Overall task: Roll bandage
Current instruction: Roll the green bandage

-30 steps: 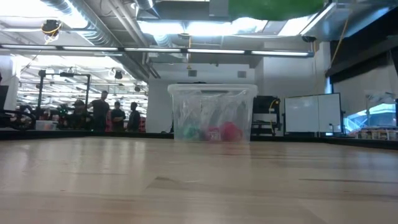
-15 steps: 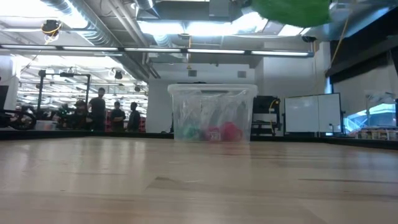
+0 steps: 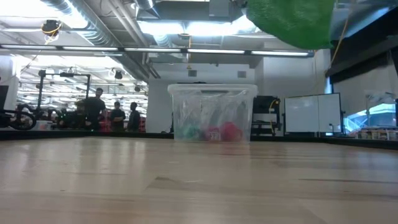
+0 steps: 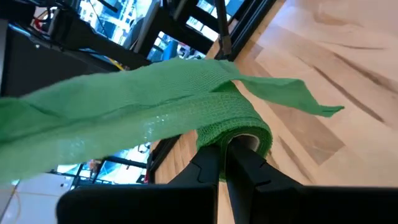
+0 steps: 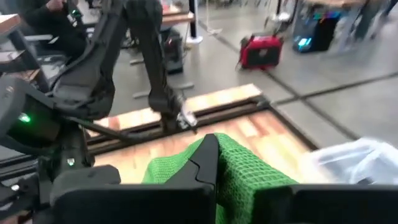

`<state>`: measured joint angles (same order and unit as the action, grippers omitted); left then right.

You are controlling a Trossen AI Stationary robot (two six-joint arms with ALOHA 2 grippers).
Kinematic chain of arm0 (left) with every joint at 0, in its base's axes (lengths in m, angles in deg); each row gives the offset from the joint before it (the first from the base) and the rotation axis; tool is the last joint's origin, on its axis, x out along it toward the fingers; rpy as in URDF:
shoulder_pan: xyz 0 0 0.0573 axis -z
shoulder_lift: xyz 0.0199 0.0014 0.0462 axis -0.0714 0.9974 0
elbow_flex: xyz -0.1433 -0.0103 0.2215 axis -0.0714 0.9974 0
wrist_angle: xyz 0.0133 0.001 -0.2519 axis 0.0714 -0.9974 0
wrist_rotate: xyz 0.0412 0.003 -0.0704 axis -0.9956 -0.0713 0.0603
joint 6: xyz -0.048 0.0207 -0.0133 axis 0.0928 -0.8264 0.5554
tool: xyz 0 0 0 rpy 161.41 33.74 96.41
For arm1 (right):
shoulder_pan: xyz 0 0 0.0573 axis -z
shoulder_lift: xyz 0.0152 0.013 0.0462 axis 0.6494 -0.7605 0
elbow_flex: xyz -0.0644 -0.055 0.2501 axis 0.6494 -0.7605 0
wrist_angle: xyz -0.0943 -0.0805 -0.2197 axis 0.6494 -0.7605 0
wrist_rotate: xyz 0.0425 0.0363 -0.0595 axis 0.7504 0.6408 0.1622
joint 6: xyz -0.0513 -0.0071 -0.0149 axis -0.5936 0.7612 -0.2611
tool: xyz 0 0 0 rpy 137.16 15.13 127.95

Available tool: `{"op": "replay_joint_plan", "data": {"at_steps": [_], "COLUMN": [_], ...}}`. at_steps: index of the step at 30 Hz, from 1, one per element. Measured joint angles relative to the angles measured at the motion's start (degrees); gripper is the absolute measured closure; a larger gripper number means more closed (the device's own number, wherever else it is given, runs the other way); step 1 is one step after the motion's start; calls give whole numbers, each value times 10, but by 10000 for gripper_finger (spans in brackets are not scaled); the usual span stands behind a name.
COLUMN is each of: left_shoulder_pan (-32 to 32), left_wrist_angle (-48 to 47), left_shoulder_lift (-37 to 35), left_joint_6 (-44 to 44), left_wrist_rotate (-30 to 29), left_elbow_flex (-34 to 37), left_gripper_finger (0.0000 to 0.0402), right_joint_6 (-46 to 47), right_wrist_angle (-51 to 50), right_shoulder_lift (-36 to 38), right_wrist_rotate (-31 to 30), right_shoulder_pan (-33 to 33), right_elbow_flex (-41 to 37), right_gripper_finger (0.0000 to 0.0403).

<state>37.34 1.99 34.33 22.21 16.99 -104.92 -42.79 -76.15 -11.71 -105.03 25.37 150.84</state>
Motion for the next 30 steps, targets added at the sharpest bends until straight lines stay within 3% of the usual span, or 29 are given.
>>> {"op": "replay_joint_plan", "data": {"at_steps": [4,15,26,30], "left_shoulder_pan": [1,1,18,20], "left_wrist_angle": [0,3,84,84], "left_shoulder_lift": [0,30,70,70], "left_joint_6": [7,52,23,22], "left_wrist_rotate": [1,2,-5,-25], "left_elbow_flex": [0,0,0,0], "left_gripper_finger": [400,400,400,400], "right_joint_6": [40,109,117,129], "right_wrist_angle": [2,18,39,39], "right_shoulder_lift": [-6,-31,-105,-127], "right_wrist_rotate": [47,108,169,197], "right_shoulder_pan": [28,67,69,69], "right_elbow_flex": [-39,-140,-161,-161], "right_gripper_finger": [391,391,390,366]}}
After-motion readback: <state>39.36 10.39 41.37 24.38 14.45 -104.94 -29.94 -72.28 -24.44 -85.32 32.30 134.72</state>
